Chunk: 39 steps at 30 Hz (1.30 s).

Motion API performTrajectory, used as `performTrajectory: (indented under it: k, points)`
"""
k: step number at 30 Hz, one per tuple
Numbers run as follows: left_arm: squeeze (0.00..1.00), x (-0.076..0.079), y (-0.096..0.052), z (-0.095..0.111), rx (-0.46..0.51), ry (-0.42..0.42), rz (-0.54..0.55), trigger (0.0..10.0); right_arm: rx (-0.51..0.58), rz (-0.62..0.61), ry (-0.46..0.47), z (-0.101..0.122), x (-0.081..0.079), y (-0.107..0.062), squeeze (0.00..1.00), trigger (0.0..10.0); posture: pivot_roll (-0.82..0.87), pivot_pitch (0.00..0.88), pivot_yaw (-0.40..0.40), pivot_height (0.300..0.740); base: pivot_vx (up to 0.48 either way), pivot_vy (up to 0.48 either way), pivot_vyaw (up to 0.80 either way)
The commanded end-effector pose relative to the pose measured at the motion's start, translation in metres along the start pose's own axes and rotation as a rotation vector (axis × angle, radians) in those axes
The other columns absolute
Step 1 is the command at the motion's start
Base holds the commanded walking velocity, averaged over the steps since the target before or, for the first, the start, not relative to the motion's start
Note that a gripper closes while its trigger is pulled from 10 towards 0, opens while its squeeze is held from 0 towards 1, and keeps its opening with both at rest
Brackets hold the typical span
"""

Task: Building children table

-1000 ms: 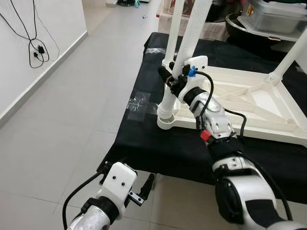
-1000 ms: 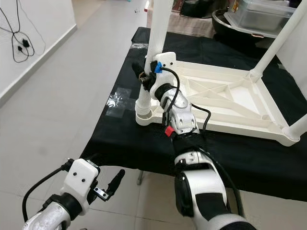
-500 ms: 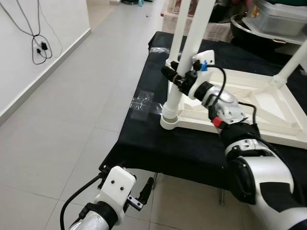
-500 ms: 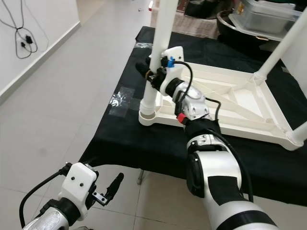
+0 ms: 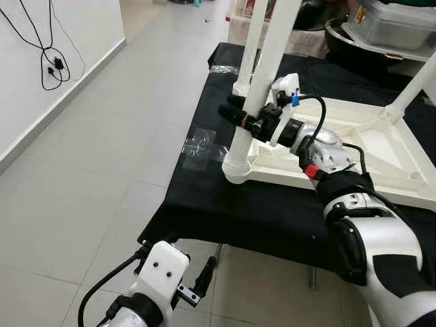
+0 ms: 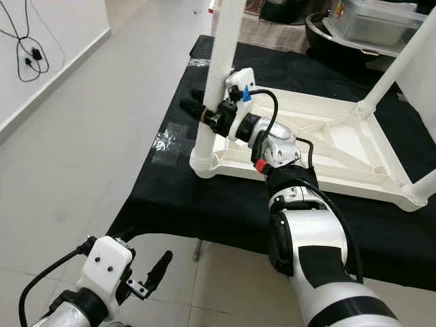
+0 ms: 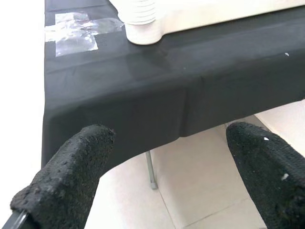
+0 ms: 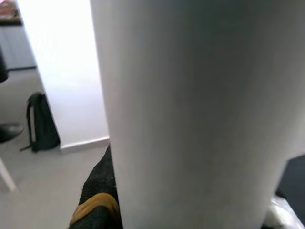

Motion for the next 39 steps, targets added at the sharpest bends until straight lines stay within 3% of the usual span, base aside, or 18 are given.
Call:
performTrajectory:
  k: [1,5,7,11,13,14,16,18,19,20,22,28,39]
  points:
    - [0.0,0.003,-0.003,0.0,-0.011,0.001,-0.016,10.0,-0.118,-0.033,0.085,-0.039,0.004,-0.004,0.0,0.0,0.2,0.185,-0.132,0.74,0.0,0.0,0.0]
    - [0.0,0.002,-0.004,0.0,-0.019,-0.002,-0.017,10.0,0.003,-0.08,0.084,-0.011,0.008,0.001,0.0,0.0,0.21,0.191,-0.127,0.74,0.0,0.0,0.0]
    - [0.0,0.002,-0.004,0.0,-0.022,-0.001,-0.017,10.0,0.057,-0.134,0.022,0.011,0.014,-0.001,0.0,0.0,0.21,0.208,-0.124,0.74,0.0,0.0,0.0]
    - [0.0,0.001,-0.004,0.0,-0.024,-0.001,-0.015,10.0,0.084,-0.146,0.0,0.022,0.015,-0.003,0.0,0.0,0.2,0.205,-0.121,0.74,0.0,0.0,0.0]
    - [0.0,0.0,-0.004,-0.001,-0.025,-0.001,-0.015,10.0,0.139,-0.26,-0.059,0.038,0.024,-0.007,0.0,0.0,0.2,0.207,-0.121,0.74,0.0,0.0,0.0]
    - [0.0,0.0,-0.004,-0.001,-0.025,-0.001,-0.015,10.0,0.139,-0.26,-0.059,0.038,0.024,-0.007,0.0,0.0,0.2,0.207,-0.121,0.74,0.0,0.0,0.0]
    - [0.0,0.0,-0.004,0.0,-0.023,0.0,-0.019,10.0,0.189,-0.422,-0.132,0.052,0.035,-0.012,0.0,0.0,0.19,0.21,-0.12,0.74,0.0,0.0,0.0]
    - [0.0,0.0,-0.004,0.0,-0.023,0.0,-0.021,10.0,0.198,-0.462,-0.147,0.054,0.037,-0.014,0.0,0.0,0.19,0.21,-0.12,0.74,0.0,0.0,0.0]
    - [0.0,0.0,-0.003,0.0,-0.024,0.0,-0.021,10.0,0.226,-0.618,-0.254,0.064,0.045,-0.022,0.0,0.0,0.19,0.211,-0.116,0.74,0.0,0.0,0.0]
    - [0.0,-0.001,-0.003,0.0,-0.025,0.001,-0.02,10.0,0.244,-0.669,-0.291,0.069,0.048,-0.025,0.0,0.0,0.19,0.211,-0.116,0.74,0.0,0.0,0.0]
    - [0.0,-0.001,-0.003,0.0,-0.025,0.001,-0.02,10.0,0.244,-0.669,-0.291,0.069,0.048,-0.025,0.0,0.0,0.19,0.211,-0.116,0.74,0.0,0.0,0.0]
    - [0.0,-0.003,-0.001,0.001,-0.022,0.006,-0.019,10.0,0.336,-0.898,-0.488,0.076,0.052,-0.039,0.0,0.0,0.19,0.224,-0.11,0.74,0.0,0.0,0.0]
    - [0.0,-0.001,-0.003,0.002,-0.023,0.003,-0.026,10.0,0.369,-0.984,-0.376,0.033,0.049,-0.027,0.0,0.0,0.2,0.215,-0.115,0.74,0.0,0.0,0.0]
Point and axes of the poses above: a point about 5 cm out from each wrist's last joint towards the gripper, its own y axis pointing out of the wrist towards the gripper, its own z axis along the axis of the wrist's last joint, x = y × z, the point moved 3 cm from there along y, pointing out of the wrist towards the gripper, and after that the axes turned 15 degrees about y, right-handed, at the moved point
